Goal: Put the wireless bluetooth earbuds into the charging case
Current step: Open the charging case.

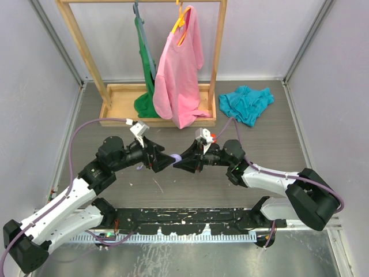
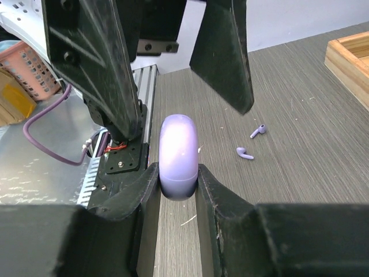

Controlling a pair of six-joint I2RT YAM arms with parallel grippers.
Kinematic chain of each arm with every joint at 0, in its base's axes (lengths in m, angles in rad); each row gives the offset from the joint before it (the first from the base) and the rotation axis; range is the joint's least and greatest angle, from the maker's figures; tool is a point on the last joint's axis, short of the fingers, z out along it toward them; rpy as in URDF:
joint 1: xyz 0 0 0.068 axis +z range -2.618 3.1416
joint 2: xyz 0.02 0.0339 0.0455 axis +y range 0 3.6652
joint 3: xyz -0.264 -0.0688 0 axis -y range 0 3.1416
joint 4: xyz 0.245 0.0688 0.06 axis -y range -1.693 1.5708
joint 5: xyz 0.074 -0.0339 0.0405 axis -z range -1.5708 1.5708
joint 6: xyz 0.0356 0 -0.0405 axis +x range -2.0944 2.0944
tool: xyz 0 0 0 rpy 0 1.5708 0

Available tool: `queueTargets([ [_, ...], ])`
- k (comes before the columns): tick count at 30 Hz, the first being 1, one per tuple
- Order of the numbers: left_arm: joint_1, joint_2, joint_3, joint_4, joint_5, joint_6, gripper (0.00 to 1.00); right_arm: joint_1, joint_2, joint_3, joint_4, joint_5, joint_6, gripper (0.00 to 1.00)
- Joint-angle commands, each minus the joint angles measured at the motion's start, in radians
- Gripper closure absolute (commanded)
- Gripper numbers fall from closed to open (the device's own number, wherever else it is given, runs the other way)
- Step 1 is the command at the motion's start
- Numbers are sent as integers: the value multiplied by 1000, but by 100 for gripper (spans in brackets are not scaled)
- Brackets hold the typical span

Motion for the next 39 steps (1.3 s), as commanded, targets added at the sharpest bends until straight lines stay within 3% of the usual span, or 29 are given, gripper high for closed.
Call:
queueTargets([
  [1,3,25,-17,54,71,25,13,6,-32,10,54,16,-12,99],
  [9,3,71,-6,44,16,26,13,6,-56,7,54,0,-8,99],
  [16,3,39,38,-24,-161,1,13,5,-56,1,87,-29,0,99],
  [32,2,41,79,-60,-231,-44,13,10,-36,8,106,-71,9,99],
  [39,3,30,86,-82,-221,-45,13,10,-36,5,55,4,-21,99],
])
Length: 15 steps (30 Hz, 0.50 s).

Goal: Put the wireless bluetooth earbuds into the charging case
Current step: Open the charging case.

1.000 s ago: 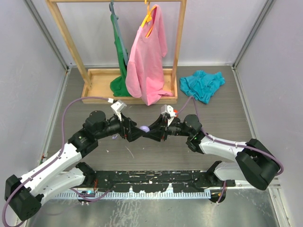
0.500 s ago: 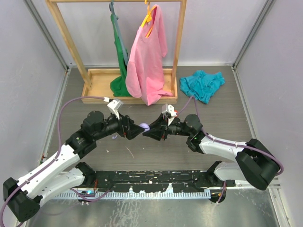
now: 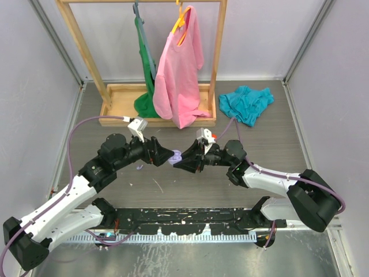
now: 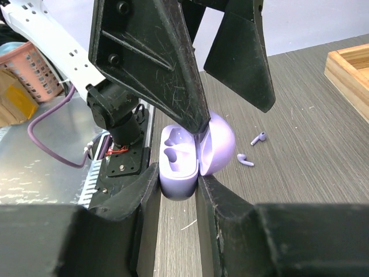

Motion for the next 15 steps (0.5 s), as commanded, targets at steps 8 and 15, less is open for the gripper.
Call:
queueTargets([
  [8,8,-31,70,-248,-313,-45,13,7,-7,-5,-72,223,-109,99],
  [15,10,14,42,-439,-549,-199,15,7,25,-25,-60,306,-131,99],
])
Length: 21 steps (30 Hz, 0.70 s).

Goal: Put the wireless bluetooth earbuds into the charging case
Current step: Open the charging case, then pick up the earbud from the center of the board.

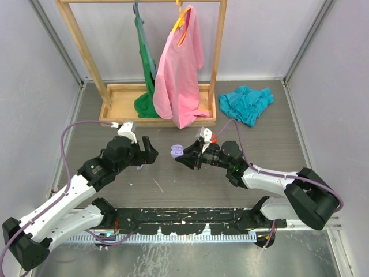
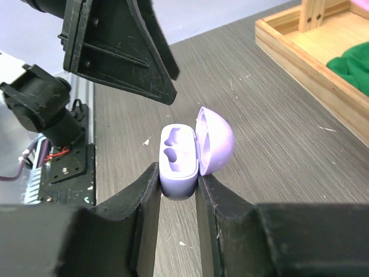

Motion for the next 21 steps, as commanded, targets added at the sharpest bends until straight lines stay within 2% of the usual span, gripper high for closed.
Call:
queueTargets([
  [1,11,33,9,-143,-223,-110,16,4,16,-8,35,87,-38,99],
  [3,31,61,4,-162,-257,-121,16,4,28,-10,38,101,-43,99],
  [7,108,158,10,-175,-231,-113,19,4,55,-9,45,113,-46,99],
  [15,224,364,42,-145,-205,-83,30,5,71,-2,18,141,-66,99],
  [21,267,535,89,-124,-208,-45,45,6,65,1,0,148,-73,99],
])
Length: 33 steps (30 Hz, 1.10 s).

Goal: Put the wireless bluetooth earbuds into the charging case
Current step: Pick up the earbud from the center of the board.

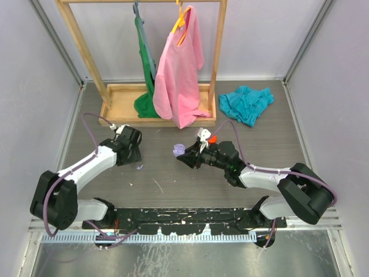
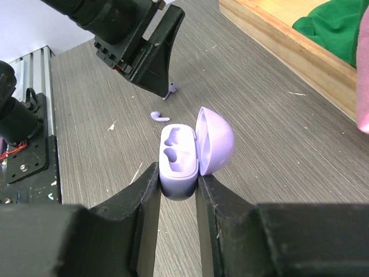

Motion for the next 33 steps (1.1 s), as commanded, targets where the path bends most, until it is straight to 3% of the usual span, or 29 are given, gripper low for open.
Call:
queueTargets([
  [1,30,102,73,41,-19,39,48,5,-10,15,23,25,-26,99],
  [6,57,187,104,60,-17,65,57,8,-13,17,14,37,-33,99],
  [19,117,287,111,102,60,97,69,11,-10,21,3,42,-45,99],
  [33,122,200,67,126,172,88,93,10,-13,21,1,43,-48,99],
])
